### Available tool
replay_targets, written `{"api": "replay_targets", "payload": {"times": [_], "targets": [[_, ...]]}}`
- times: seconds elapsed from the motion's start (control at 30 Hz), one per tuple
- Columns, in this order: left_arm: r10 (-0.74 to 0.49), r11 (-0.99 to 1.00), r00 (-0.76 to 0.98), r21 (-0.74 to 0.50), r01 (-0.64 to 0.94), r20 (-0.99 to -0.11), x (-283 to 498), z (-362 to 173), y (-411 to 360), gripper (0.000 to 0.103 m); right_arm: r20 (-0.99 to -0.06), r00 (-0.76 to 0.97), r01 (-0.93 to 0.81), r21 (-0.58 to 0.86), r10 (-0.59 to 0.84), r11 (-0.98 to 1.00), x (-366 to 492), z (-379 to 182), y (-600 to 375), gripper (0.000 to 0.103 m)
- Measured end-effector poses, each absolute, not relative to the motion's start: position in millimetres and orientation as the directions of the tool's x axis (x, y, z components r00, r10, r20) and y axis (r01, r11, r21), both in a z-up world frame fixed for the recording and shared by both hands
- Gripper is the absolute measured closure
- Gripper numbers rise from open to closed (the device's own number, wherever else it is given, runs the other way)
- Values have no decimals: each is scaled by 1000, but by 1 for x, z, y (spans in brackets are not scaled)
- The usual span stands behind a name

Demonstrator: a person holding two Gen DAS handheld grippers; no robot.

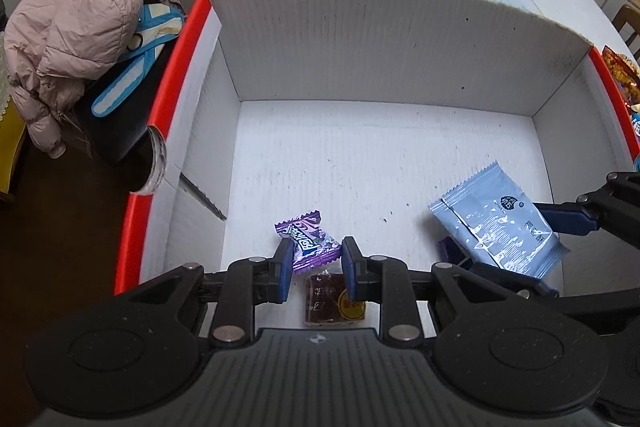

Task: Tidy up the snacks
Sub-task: 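Open both grippers to release the candy and packet in the box, then withdraw both tools from the box toward the snack pile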

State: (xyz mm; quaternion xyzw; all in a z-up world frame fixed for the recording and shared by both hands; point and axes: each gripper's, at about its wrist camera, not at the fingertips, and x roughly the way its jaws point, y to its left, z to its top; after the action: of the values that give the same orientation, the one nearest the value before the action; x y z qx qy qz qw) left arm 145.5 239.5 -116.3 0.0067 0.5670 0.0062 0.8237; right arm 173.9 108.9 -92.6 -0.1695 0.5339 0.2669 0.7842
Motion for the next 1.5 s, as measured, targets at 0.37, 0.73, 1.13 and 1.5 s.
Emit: {"api": "replay_targets", "payload": {"times": [0.37, 0.73, 1.13, 1.5], "targets": [[-4, 1000, 388, -12, -17, -922, 136, -106, 242, 76, -915, 296, -596, 46, 273, 801, 170, -83, 104, 47], [-53, 997, 470, -72, -23, -881, 114, -71, 239, 75, -875, 340, -573, 97, 344, 814, 157, -51, 85, 40], [-86, 995, 591, -95, 16, -802, 81, -30, 215, 54, -809, 414, -542, 150, 417, 827, 136, -10, 51, 30], [-150, 988, 632, -129, 79, -760, 59, -13, 178, 47, -746, 506, -490, 165, 433, 856, 116, 16, 2, 15]]}}
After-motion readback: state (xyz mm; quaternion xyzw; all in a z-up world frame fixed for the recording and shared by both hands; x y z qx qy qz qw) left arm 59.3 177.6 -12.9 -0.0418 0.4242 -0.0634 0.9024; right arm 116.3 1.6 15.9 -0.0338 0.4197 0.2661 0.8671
